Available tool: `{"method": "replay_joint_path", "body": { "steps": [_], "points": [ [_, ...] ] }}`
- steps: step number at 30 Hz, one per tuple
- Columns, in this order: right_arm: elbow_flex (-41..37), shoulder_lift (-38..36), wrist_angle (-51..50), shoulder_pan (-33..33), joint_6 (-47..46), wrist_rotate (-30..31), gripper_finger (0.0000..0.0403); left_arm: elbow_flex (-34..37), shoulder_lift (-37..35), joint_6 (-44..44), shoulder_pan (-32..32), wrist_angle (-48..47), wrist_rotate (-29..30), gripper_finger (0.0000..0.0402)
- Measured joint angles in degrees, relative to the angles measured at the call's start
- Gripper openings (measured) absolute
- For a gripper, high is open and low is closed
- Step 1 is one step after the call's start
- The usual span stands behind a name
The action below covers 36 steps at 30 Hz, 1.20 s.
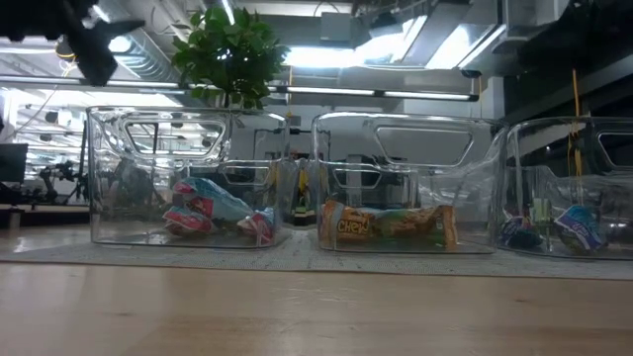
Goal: Pick and place Granola Bars by type
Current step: Return to Home Position
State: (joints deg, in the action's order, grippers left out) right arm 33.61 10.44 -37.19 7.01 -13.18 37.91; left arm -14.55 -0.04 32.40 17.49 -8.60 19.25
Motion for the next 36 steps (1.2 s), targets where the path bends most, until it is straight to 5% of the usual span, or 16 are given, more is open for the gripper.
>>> {"method": "replay_joint_path", "body": {
  "steps": [12, 22, 36],
  "points": [
    [0.0, 0.0, 0.0, 0.0, 0.2, 0.0, 0.0148, 8.4, 0.1, 1.4, -15.1, 9.9, -19.3, 0.0168],
    [0.0, 0.0, 0.0, 0.0, 0.2, 0.0, 0.0148, 14.1, 0.2, -4.6, -22.2, 10.3, -19.7, 0.0168],
    [0.0, 0.0, 0.0, 0.0, 0.2, -0.6, 0.0148, 14.1, 1.4, -28.2, -24.8, 10.1, -14.8, 0.0168]
  ]
}}
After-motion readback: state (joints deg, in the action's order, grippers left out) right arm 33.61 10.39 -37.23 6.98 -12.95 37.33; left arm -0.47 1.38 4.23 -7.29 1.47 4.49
